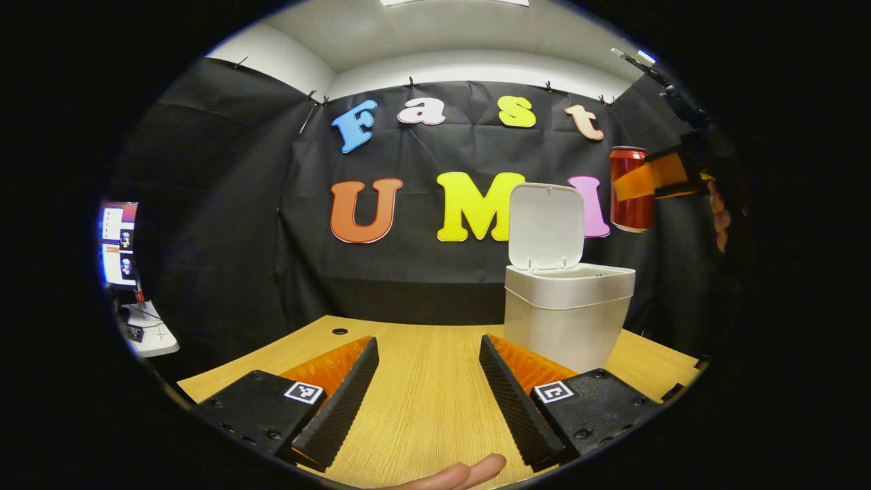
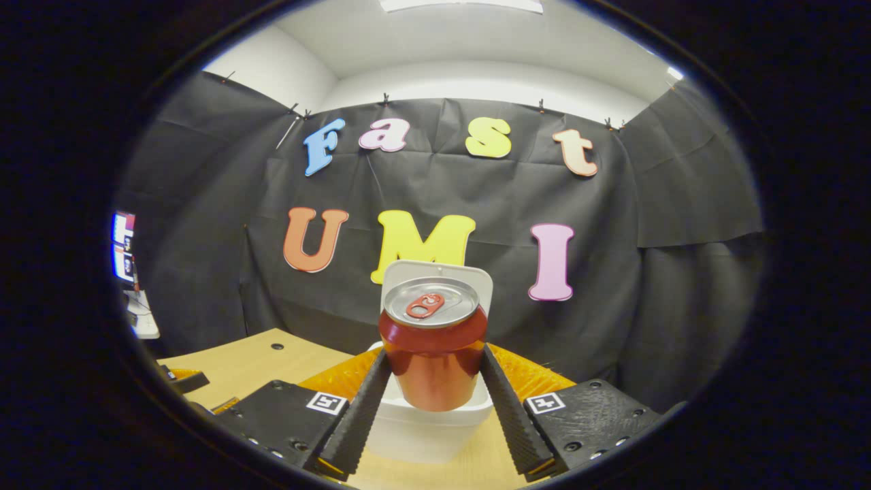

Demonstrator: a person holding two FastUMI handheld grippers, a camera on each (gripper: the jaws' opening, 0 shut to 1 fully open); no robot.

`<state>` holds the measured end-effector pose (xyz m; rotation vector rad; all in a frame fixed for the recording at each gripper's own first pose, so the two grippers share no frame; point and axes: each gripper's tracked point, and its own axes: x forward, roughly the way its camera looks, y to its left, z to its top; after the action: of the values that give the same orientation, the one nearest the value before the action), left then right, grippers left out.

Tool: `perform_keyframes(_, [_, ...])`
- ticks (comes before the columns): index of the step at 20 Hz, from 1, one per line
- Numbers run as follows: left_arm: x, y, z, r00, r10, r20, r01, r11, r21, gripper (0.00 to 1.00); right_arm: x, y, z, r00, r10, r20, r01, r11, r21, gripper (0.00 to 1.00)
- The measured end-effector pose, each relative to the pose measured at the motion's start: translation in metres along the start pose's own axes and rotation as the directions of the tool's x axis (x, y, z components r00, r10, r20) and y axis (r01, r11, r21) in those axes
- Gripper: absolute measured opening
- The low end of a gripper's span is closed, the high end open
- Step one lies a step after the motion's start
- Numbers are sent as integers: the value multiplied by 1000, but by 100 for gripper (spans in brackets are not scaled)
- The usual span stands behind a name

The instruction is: Press the lid of the desktop garbage bin to open it, pick up the crumpled paper on the desktop and throw it into the bin, then pick up the pop can on the desktop and drop it into the bin, and finally close the garbage bin lid.

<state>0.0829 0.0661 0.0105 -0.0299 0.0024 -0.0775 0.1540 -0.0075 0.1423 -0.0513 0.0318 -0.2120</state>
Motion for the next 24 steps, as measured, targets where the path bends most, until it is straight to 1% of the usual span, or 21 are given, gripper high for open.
perform_keyframes(1, [0,-1,1,1000,-6,2,6,1000,3,96,12,4,5,1000,7,-4,-7,1000,-1,80])
perform_keyframes(3, [0,-3,1,1000,-22,4,22,1000,5,96,37,2,7,1000,-7,-30,7,1000,-1,80])
perform_keyframes(6, [-2,-4,2,999,-34,8,34,999,13,96,74,-10,7,997,-38,-66,39,999,1,80])
perform_keyframes(10, [1,-7,-3,999,-51,2,51,999,-6,96,123,-31,-2,992,-46,-116,48,999,18,80])
perform_keyframes(11, [2,-7,-5,999,-53,-4,53,999,-5,96,132,-38,-7,989,-55,-135,60,998,31,80])
perform_keyframes(12, [3,-7,-7,999,-51,-9,51,999,4,100,141,-44,-13,987,-59,-152,69,996,61,81])
perform_keyframes(13, [3,-6,-10,999,-45,-15,45,999,14,96,148,-47,-17,984,-58,-171,74,993,89,81])
perform_keyframes(14, [5,-5,-14,999,-37,-26,37,999,17,96,154,-49,-24,981,-55,-187,78,990,117,80])
perform_keyframes(16, [7,-6,-20,998,-39,-45,39,999,8,96,161,-42,-34,974,-26,-227,64,984,165,81])
perform_keyframes(18, [10,-6,-23,997,-51,-52,51,999,5,96,164,-33,-40,968,1,-250,47,981,186,81])
perform_keyframes(19, [10,-4,-24,998,-45,-55,45,999,9,96,163,-30,-42,966,10,-257,41,981,190,81])
perform_keyframes(22, [12,2,-25,998,-26,-60,27,999,19,96,163,-29,-46,963,16,-269,44,976,215,81])
perform_keyframes(24, [12,-2,-26,997,-40,-62,41,999,15,96,162,-32,-45,964,12,-267,49,974,223,81])
